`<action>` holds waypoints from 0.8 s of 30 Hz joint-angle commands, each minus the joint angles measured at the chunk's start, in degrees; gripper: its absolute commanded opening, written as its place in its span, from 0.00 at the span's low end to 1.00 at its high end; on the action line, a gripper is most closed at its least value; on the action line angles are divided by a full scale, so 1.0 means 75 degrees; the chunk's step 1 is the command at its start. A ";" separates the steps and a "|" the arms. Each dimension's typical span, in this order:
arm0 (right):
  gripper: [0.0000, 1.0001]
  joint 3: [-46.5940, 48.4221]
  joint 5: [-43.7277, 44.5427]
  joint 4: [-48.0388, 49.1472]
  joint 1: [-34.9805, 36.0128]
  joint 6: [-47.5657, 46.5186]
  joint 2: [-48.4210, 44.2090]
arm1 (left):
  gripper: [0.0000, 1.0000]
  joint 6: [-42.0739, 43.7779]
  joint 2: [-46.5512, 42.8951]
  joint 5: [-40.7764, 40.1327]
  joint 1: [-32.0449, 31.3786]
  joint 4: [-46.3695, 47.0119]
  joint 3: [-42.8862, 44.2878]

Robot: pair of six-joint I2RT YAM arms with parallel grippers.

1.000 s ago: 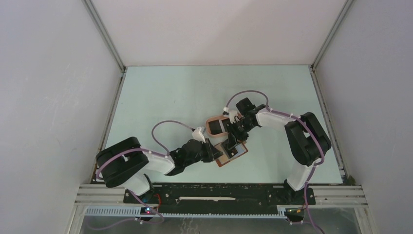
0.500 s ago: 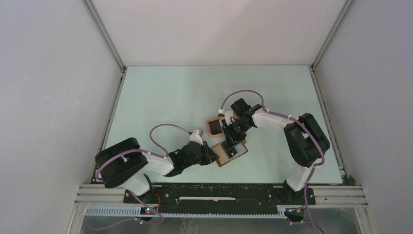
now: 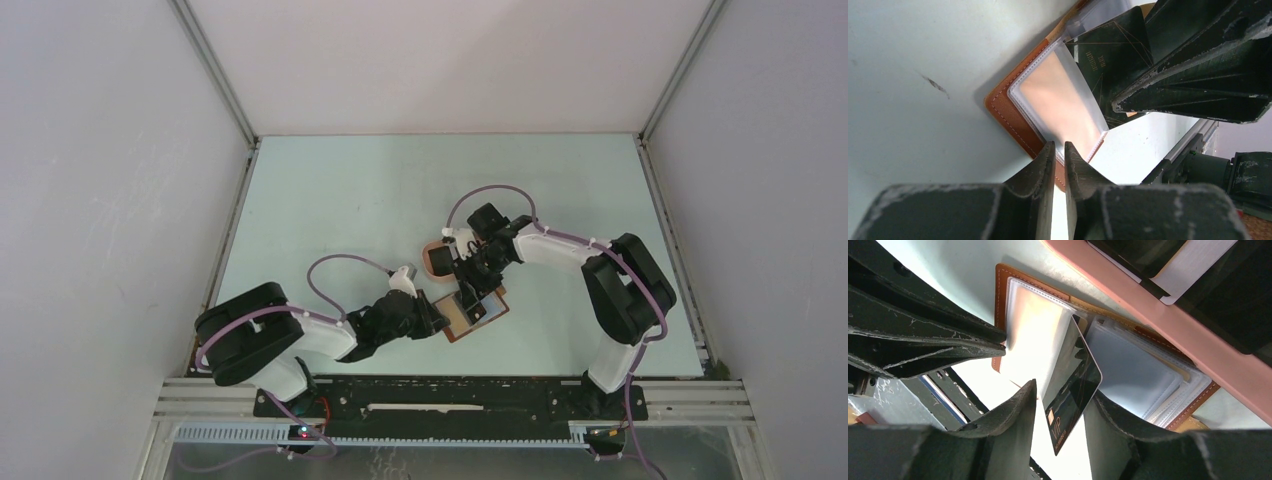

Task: Put the credit cards into the card holder
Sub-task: Insert the credit card into the card holder.

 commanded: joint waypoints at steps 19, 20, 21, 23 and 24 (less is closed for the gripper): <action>0.55 0.0177 -0.1228 -0.0466 -0.1061 -0.0455 0.0386 | 0.17 0.0050 0.0218 -0.0048 -0.0051 -0.0313 0.0210; 0.55 0.0180 -0.1182 -0.0472 -0.1063 -0.0455 0.0363 | 0.17 0.0047 0.0218 -0.0053 -0.0051 -0.0313 0.0205; 0.55 0.0173 -0.1152 -0.0467 -0.1063 -0.0468 0.0356 | 0.17 0.0052 0.0216 -0.0055 -0.0051 -0.0313 0.0207; 0.55 0.0179 -0.1071 -0.0463 -0.1060 -0.0474 0.0332 | 0.17 0.0053 0.0229 -0.0038 -0.0051 -0.0313 0.0214; 0.55 0.0173 -0.1003 -0.0466 -0.1047 -0.0473 0.0317 | 0.17 0.0062 0.0229 -0.0032 -0.0051 -0.0313 0.0216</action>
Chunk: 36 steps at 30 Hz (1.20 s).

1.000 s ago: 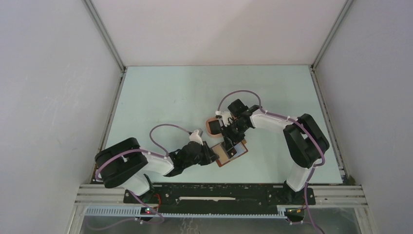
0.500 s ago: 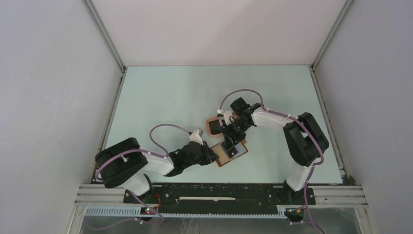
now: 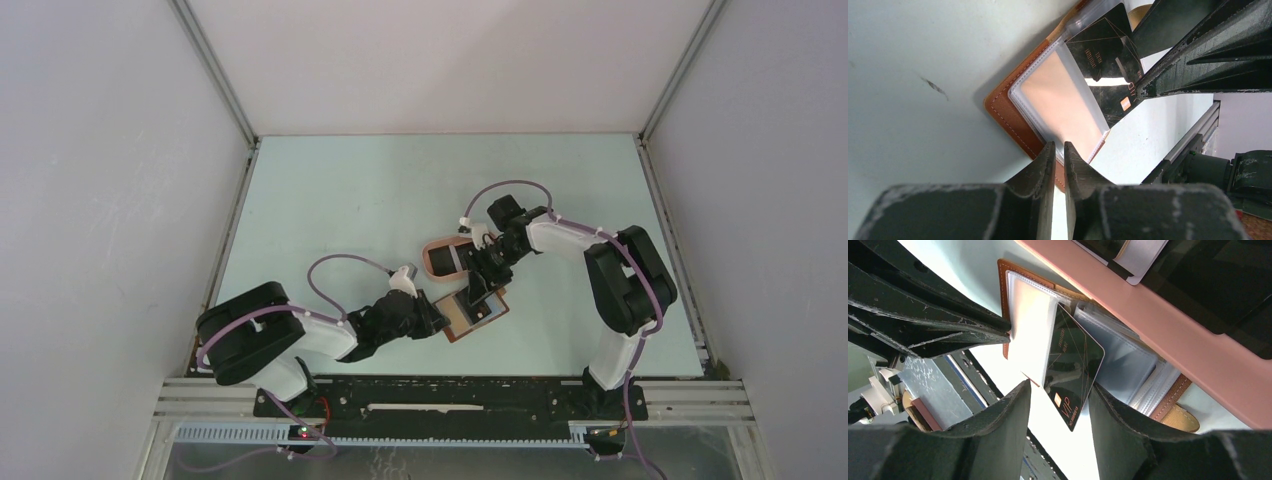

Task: Put the credit cards into the card holder
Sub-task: Insert the credit card into the card holder.

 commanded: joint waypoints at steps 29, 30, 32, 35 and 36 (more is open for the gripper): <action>0.44 0.0163 0.0963 -0.0103 0.0578 -0.0300 0.0085 | 0.16 0.0093 0.0291 0.0029 -0.0062 -0.0341 0.0275; 0.45 0.0158 0.1021 -0.0102 0.0500 -0.0330 0.0035 | 0.16 0.0095 0.0291 0.0022 -0.0062 -0.0337 0.0276; 0.46 0.0154 0.1073 -0.0144 0.0357 -0.0355 -0.0020 | 0.16 0.0100 0.0291 0.0027 -0.0062 -0.0331 0.0269; 0.47 0.0166 0.1058 -0.0171 0.0261 -0.0385 -0.0022 | 0.16 0.0094 0.0304 0.0038 -0.0062 -0.0334 0.0287; 0.47 0.0167 0.1065 -0.0165 0.0264 -0.0388 -0.0021 | 0.16 0.0104 0.0301 0.0039 -0.0062 -0.0336 0.0281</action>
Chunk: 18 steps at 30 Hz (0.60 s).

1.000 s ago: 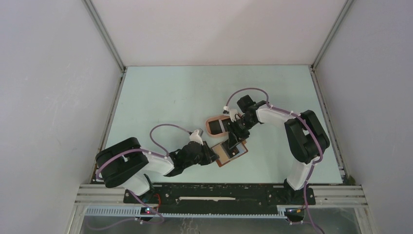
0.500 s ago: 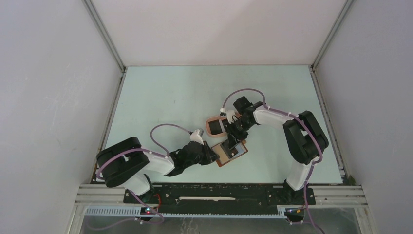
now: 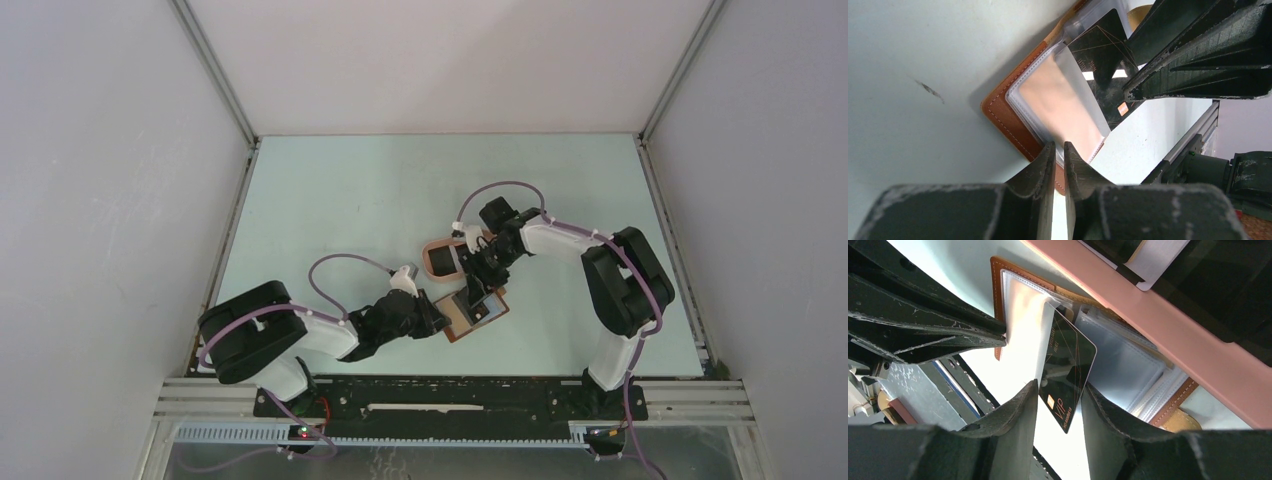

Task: Put the credit cards into the card holder
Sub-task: Insert the credit card into the card holder.

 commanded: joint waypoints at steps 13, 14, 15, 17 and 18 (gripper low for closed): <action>0.47 0.0079 0.0856 -0.0148 -0.0039 -0.0414 -0.0212 | 0.17 0.0112 0.0224 0.0036 -0.0059 -0.0408 0.0240; 0.47 0.0070 0.0908 -0.0151 -0.0023 -0.0423 -0.0217 | 0.16 0.0114 0.0224 0.0039 -0.0065 -0.0403 0.0249; 0.47 0.0067 0.0953 -0.0153 -0.0005 -0.0437 -0.0217 | 0.16 0.0111 0.0223 0.0034 -0.0060 -0.0408 0.0251; 0.48 0.0071 0.1059 -0.0165 0.0053 -0.0465 -0.0239 | 0.16 0.0121 0.0223 0.0033 -0.0060 -0.0409 0.0252; 0.47 0.0063 0.1115 -0.0168 0.0094 -0.0472 -0.0245 | 0.16 0.0127 0.0231 0.0039 -0.0059 -0.0409 0.0252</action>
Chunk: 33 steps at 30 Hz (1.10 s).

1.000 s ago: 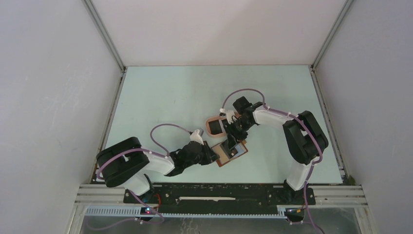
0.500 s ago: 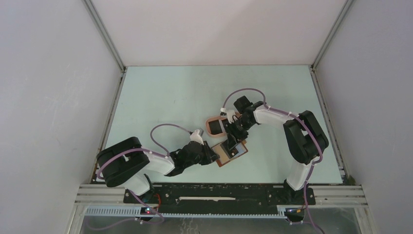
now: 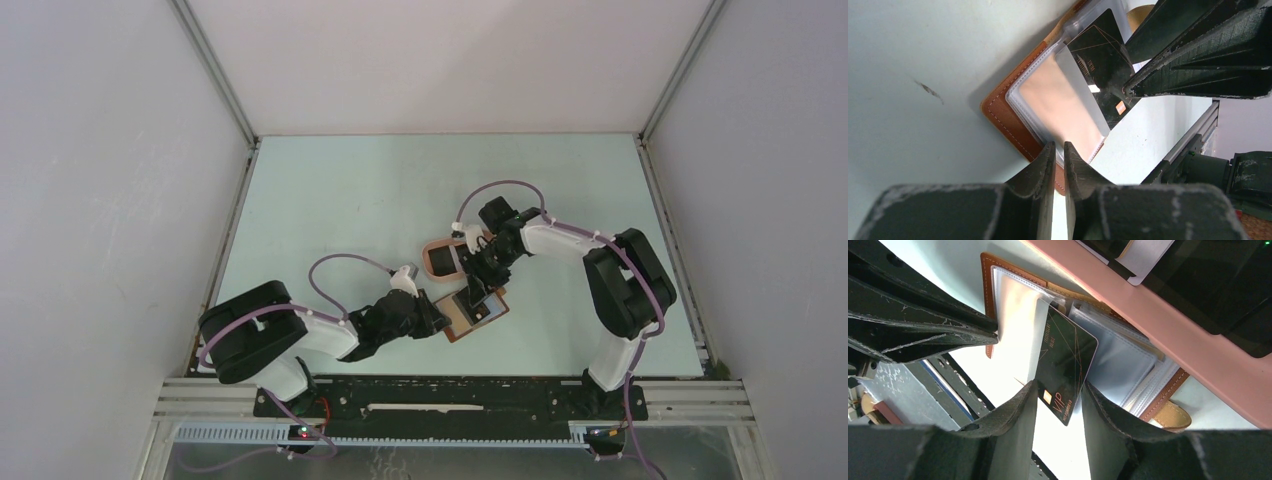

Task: Put the credit cards into the card holder
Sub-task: Insert the credit card into the card holder.

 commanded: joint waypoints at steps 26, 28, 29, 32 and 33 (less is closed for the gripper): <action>0.47 0.0134 -0.0109 -0.0185 0.0773 -0.0228 0.0368 | 0.16 0.0123 0.0220 0.0065 -0.0057 -0.0313 0.0219; 0.47 0.0148 -0.0176 -0.0171 0.0796 -0.0213 0.0401 | 0.17 0.0123 0.0199 0.0064 -0.0057 -0.0292 0.0207; 0.47 0.0149 -0.0227 -0.0174 0.0810 -0.0208 0.0415 | 0.17 0.0126 0.0204 0.0069 -0.0062 -0.0279 0.0208; 0.47 0.0171 -0.0359 -0.0161 0.0839 -0.0156 0.0479 | 0.18 0.0123 0.0210 0.0076 -0.0057 -0.0254 0.0214; 0.47 0.0181 -0.0412 -0.0161 0.0854 -0.0148 0.0509 | 0.18 0.0124 0.0218 0.0077 -0.0058 -0.0248 0.0210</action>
